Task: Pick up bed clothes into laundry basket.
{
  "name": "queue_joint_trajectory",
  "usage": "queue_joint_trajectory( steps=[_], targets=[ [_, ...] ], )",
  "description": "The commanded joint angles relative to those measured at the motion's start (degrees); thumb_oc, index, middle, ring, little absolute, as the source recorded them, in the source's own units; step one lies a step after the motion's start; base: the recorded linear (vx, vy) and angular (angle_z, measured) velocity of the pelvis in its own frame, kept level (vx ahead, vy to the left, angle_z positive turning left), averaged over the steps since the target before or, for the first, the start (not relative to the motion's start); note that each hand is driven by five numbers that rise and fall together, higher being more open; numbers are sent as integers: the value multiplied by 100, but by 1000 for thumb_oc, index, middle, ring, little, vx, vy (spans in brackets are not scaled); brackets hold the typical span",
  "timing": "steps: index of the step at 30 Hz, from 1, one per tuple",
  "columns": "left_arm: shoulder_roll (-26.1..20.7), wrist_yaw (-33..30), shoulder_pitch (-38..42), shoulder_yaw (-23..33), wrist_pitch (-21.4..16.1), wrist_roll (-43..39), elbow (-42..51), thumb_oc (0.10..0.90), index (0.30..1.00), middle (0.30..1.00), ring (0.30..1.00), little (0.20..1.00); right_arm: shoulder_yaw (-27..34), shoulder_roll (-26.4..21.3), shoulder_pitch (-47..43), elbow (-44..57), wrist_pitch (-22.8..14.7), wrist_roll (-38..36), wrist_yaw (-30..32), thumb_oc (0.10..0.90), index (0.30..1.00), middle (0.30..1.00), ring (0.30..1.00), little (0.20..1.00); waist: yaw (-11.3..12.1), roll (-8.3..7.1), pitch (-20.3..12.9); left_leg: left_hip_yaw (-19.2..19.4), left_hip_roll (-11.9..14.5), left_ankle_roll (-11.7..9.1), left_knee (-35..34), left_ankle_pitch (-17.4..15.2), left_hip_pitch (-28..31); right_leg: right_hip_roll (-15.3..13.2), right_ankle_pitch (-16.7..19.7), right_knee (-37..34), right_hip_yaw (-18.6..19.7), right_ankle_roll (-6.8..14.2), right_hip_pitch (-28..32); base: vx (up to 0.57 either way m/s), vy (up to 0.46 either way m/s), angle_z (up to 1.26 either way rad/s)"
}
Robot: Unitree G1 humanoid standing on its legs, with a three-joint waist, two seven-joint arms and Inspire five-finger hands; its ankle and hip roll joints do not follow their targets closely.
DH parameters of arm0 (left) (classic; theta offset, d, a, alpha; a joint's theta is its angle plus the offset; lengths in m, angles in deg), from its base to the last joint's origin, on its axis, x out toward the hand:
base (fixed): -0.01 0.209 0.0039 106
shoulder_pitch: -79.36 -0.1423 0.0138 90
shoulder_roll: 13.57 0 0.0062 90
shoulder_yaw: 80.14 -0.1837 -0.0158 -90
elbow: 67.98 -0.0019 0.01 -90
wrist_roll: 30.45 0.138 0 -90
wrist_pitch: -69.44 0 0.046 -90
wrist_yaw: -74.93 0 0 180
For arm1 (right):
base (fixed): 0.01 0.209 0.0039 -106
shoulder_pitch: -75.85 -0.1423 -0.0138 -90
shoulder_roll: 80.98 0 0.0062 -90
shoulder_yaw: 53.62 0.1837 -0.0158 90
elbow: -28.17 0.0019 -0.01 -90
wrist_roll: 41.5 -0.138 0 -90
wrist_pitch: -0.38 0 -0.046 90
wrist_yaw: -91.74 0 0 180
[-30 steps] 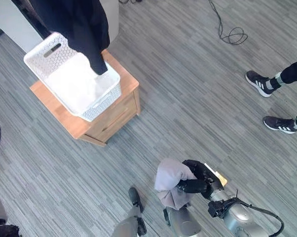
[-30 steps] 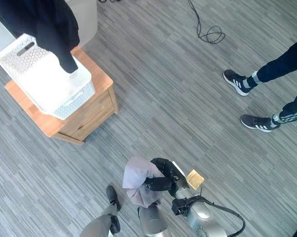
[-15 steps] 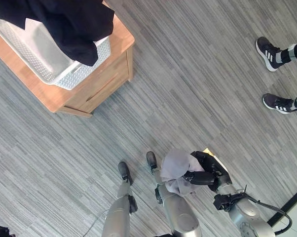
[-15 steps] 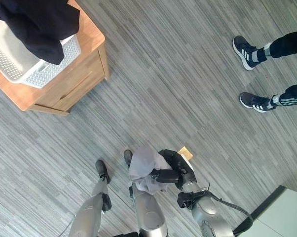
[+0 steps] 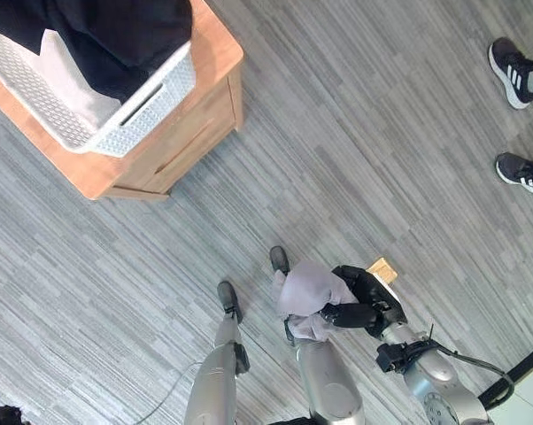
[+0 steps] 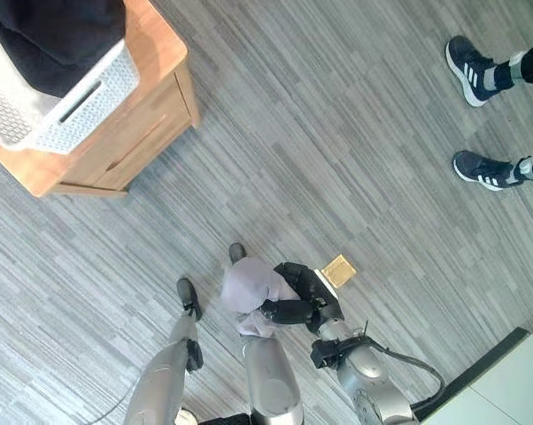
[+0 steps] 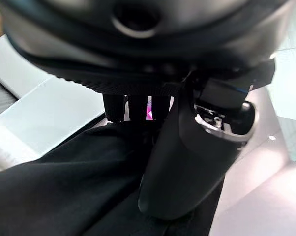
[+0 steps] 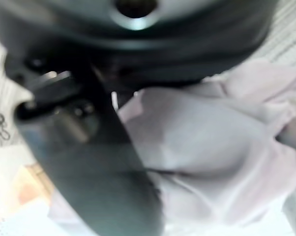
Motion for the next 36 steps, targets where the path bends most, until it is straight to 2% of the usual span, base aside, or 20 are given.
queue_joint_trajectory(
  steps=[1,4,7,11,12,17,22,33,34,35,36],
  targets=[
    [-659,-399,471,441,-516,220,-225,400,300,300,300,300,391,-39,560,343,-440,-185,-121,400,300,300,300,300,46,-81,-50,249,370,-277,-37,-39,71,-150,-1130,96,-59,641,620,-45,-43,-8],
    [-776,-349,113,493,-361,669,-397,400,300,300,300,300,351,-31,550,305,-464,-188,-134,400,300,300,300,300,30,-123,21,263,387,-282,-37,-7,9,-139,-1109,97,-59,632,551,-29,-39,-5],
    [-828,-340,-448,884,-355,684,-423,400,300,300,300,300,293,29,559,297,-492,-204,-143,400,300,300,300,300,62,-163,67,245,397,-287,-37,7,-22,-128,-1119,96,-74,620,531,0,-8,1],
    [-1031,-319,-1099,1163,-224,1121,-492,400,300,300,300,300,222,-19,575,310,-502,-227,-195,400,300,300,300,300,96,-152,68,250,394,-291,-37,11,-18,-124,-1130,101,-70,599,525,1,-11,2],
    [-1104,-256,-1489,1307,-181,1331,-476,400,300,300,300,300,166,-78,535,323,-507,-219,-220,400,300,300,300,300,119,-142,68,251,397,-294,-37,13,-8,-118,-1134,108,-72,589,526,0,0,0],
    [-1093,-32,-1931,1494,-108,1581,-552,400,300,300,300,300,71,-190,407,343,-512,-182,-261,400,300,300,300,300,106,-126,68,264,396,-307,-37,7,-24,-114,-1109,98,-55,591,508,-4,1,-1],
    [-967,46,-1950,1487,-120,1581,-549,400,300,300,300,300,-12,-252,325,356,-510,-163,-273,400,300,300,300,300,61,-101,68,283,398,-312,-37,-7,-8,-106,-1092,98,-29,583,505,-10,5,-1],
    [-728,16,-840,596,-321,1583,-101,400,300,300,300,300,-13,-379,255,331,-436,-121,-287,400,300,300,300,300,-50,167,67,402,345,-296,-37,-81,268,-179,-1062,113,52,642,682,-8,35,-3],
    [-727,33,-792,542,-322,1601,-101,422,333,333,333,333,-2,-386,249,325,-436,-126,-288,400,300,300,300,300,-54,187,67,412,345,-294,-37,-83,283,-179,-1064,115,59,642,696,-9,23,-10],
    [-728,92,-774,499,-308,1634,-135,800,900,900,900,900,5,-378,245,323,-433,-136,-289,400,300,300,300,300,-55,201,67,419,343,-293,-37,-84,300,-180,-1064,115,59,643,707,-9,10,-11],
    [-727,94,-765,489,-309,1633,-140,800,900,900,900,900,5,-375,245,323,-433,-136,-289,400,300,300,300,300,-53,198,67,420,343,-293,-37,-85,301,-180,-1064,114,60,643,708,-8,19,-9]
  ],
)
